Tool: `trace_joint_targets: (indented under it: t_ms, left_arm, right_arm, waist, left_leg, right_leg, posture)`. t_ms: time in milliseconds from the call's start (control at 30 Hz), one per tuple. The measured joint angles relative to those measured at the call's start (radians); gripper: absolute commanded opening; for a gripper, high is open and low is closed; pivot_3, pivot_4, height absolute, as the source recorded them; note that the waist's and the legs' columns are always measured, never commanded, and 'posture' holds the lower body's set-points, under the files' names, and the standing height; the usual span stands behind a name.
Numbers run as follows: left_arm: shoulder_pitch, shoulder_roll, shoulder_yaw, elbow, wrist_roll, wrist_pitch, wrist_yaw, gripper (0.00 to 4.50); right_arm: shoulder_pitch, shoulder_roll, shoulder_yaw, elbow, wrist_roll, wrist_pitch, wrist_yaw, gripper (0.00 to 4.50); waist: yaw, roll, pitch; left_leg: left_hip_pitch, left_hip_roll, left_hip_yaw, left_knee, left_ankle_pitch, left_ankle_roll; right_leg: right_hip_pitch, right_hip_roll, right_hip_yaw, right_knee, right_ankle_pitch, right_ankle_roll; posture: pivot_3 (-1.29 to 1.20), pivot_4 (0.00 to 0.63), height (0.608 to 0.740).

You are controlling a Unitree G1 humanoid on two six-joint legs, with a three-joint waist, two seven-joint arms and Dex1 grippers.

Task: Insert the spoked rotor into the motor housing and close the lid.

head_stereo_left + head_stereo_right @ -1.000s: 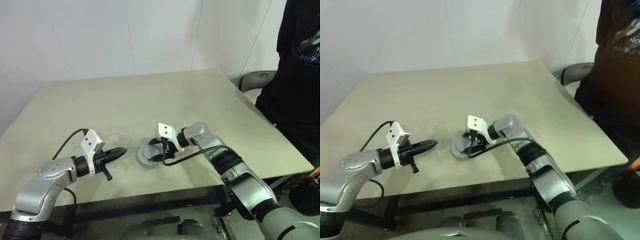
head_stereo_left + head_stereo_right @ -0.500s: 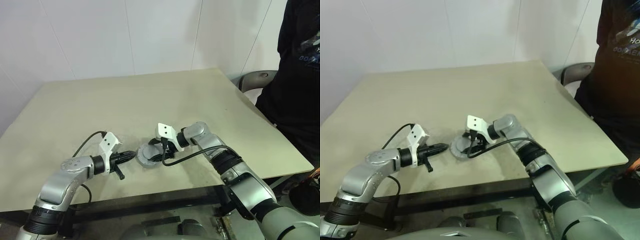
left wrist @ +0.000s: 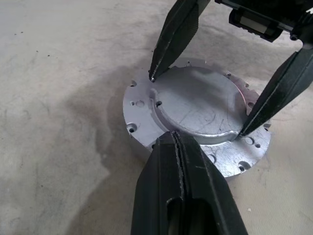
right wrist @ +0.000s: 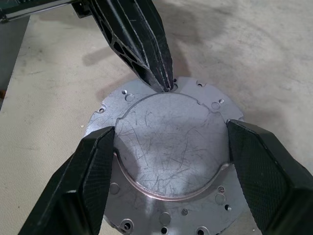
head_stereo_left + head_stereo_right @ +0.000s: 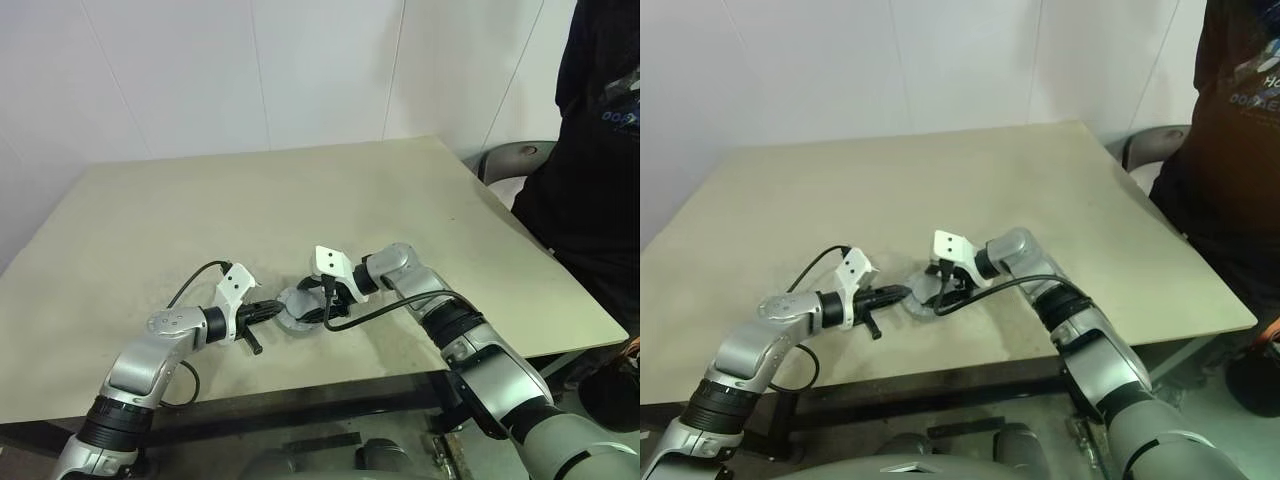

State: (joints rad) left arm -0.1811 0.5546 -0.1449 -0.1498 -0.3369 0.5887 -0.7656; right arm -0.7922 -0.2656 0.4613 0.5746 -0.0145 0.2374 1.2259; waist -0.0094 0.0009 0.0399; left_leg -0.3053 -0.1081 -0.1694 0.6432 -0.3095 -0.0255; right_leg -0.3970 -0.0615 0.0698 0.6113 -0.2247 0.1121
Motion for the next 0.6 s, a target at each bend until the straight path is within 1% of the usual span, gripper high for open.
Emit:
trace_joint_targets:
  t_ms: [67,133,267,433,600]
  left_arm:
    - [-0.004,0.002,-0.002,-0.003,0.002,0.012,-0.001,0.00]
    - [-0.008,0.006,-0.004,-0.008,0.003,0.018,-0.003,0.00]
    - [-0.008,0.011,-0.008,-0.016,0.006,0.026,-0.006,0.00]
    - [-0.008,0.012,-0.009,-0.023,0.010,0.034,-0.009,0.00]
    - [-0.010,0.015,-0.010,-0.032,0.014,0.036,-0.019,0.00]
  right_arm:
    - [-0.002,0.000,0.000,-0.003,0.000,0.010,0.003,3.95]
    - [-0.003,-0.004,0.000,-0.007,-0.003,0.030,0.008,4.48]
    - [-0.003,-0.026,-0.001,-0.037,-0.003,0.076,0.040,4.48]
    - [-0.011,-0.023,-0.011,-0.046,0.000,0.118,0.038,4.48]
    - [-0.025,-0.022,-0.061,-0.040,0.046,0.222,0.039,4.48]
  waist:
    - [0.000,0.000,0.000]
    - [0.000,0.000,0.000]
    - [-0.001,0.000,0.000]
    - [0.000,0.000,0.000]
    - [0.001,0.001,0.000]
  left_leg:
    - [0.000,0.000,0.000,0.000,0.000,0.000]
    - [0.000,0.000,0.000,0.000,0.000,0.000]
    - [0.000,0.000,0.000,-0.001,0.000,0.000]
    - [-0.001,0.000,0.000,-0.002,0.000,0.000]
    - [-0.008,0.000,0.000,-0.002,0.000,0.000]
  right_leg:
    - [0.000,0.000,0.000,0.000,0.000,0.000]
    - [0.000,0.000,0.000,0.000,0.000,0.000]
    - [-0.001,0.000,0.000,0.000,0.000,0.001]
    - [-0.002,0.000,0.000,-0.001,-0.001,0.001]
    - [-0.010,0.000,0.000,0.000,0.001,0.002]
  posture:
    - [0.00,0.000,0.740]
    - [0.00,0.000,0.740]
    - [0.00,0.000,0.740]
    - [0.00,0.000,0.740]
    - [0.00,0.000,0.740]
